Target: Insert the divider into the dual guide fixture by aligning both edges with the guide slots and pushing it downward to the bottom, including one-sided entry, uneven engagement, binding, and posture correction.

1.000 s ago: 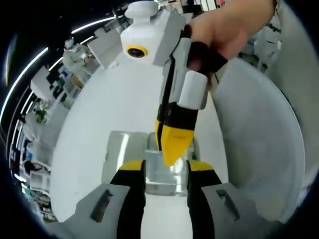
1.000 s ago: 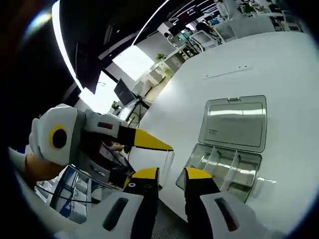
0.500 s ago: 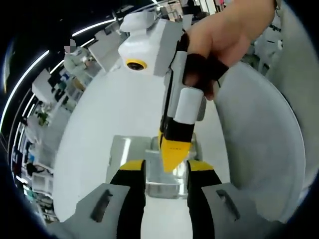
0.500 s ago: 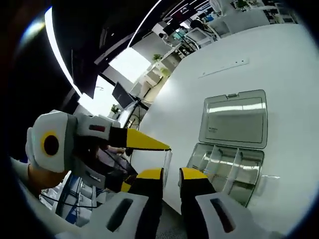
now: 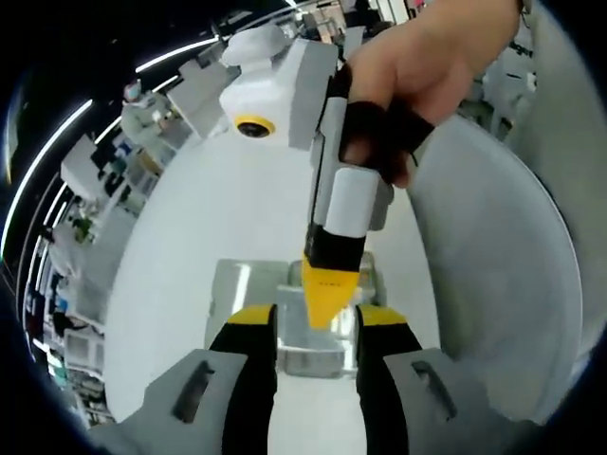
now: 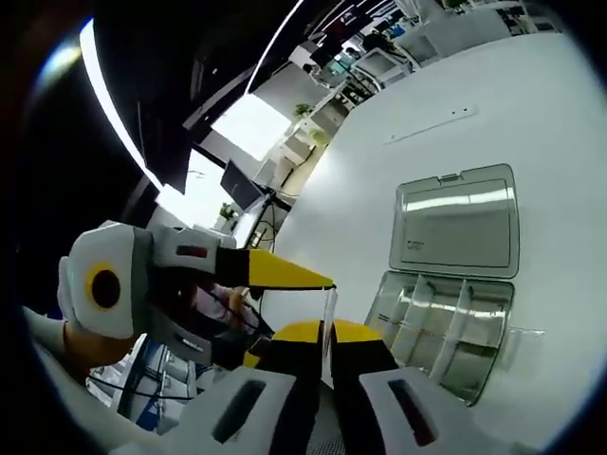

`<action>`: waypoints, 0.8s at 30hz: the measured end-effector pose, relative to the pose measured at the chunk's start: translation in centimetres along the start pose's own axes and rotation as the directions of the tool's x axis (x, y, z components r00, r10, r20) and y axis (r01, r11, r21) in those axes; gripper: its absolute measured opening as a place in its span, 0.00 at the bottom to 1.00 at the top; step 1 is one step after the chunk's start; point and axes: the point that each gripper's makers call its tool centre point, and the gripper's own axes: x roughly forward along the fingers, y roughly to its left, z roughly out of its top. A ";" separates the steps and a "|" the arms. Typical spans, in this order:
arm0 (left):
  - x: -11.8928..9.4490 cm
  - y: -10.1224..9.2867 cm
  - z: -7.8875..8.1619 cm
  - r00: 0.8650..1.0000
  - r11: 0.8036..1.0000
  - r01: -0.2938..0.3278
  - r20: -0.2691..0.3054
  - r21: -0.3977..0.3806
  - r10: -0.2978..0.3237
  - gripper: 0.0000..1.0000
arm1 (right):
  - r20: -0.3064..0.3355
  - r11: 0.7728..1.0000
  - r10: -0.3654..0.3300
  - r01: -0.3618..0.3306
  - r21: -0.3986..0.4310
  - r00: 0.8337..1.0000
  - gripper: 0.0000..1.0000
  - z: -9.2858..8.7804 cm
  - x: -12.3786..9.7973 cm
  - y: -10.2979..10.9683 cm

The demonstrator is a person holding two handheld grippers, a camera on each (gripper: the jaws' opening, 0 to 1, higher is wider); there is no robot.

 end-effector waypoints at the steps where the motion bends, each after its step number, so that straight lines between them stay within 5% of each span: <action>1: 0.0 0.0 0.0 1.000 1.000 -0.001 0.001 0.000 0.001 0.29 | 0.000 1.000 -0.001 0.001 0.007 1.000 0.00 0.0 0.0 0.0; 14: -0.1 0.2 0.3 1.000 1.000 -0.011 0.012 -0.001 0.011 0.30 | 0.012 1.000 0.007 -0.008 0.026 1.000 0.00 0.1 -0.3 0.1; 24: -0.8 0.3 -0.2 1.000 0.999 0.001 0.026 -0.052 0.001 0.34 | 0.009 0.999 0.029 -0.028 -0.046 1.000 0.00 0.2 -0.3 0.4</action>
